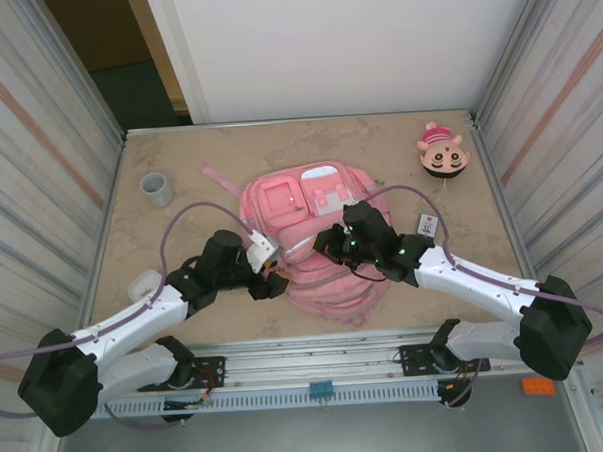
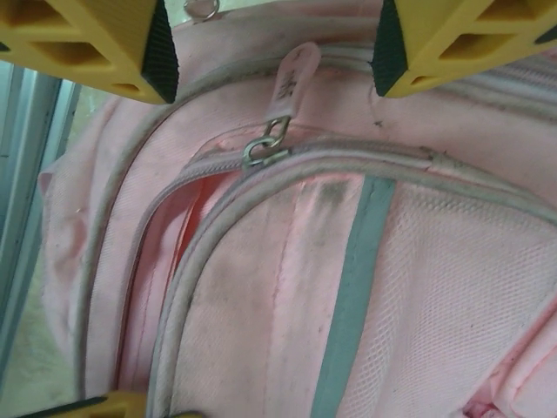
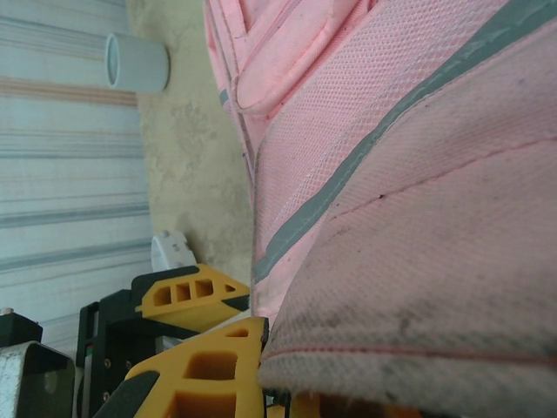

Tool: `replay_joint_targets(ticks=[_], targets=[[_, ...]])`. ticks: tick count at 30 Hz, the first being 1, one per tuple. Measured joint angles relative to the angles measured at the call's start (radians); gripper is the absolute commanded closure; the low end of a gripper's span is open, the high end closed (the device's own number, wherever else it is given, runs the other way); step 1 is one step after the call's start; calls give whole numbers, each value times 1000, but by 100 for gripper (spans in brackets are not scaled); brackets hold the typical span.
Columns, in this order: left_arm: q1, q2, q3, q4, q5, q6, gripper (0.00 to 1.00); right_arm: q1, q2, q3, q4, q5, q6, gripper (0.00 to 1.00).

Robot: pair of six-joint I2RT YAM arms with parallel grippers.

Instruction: Pack books, pencil case, and school supplies into a backpack

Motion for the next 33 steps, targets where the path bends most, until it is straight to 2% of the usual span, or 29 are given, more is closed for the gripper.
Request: replay_joint_targets(ticks=[5,13,16,21,26,28,30,33], targets=[[0,37,0,23,-18,8,52,0,0,0,0,-1,0,97],[0,77,6,18,-100,3,90,-2,-10,0,0,-3,0,100],[0,59,6,9,-121,-2,95,-8,-24,6,-7,-3,-24,100],[43,23,4,10,-201,-24,97,-16,-48,39,-51,-27,-57,100],[118,24,4,45,-181,-72,97,-17,-49,104,-131,-50,-114,100],[156,33,4,63,-207,-100,95,-22,-53,121,-164,-56,-135,100],[192,56,4,69,-243,-120,87,-28,-62,127,-181,-68,-143,100],[202,77,4,68,-258,-153,67,-28,-67,127,-183,-80,-147,100]])
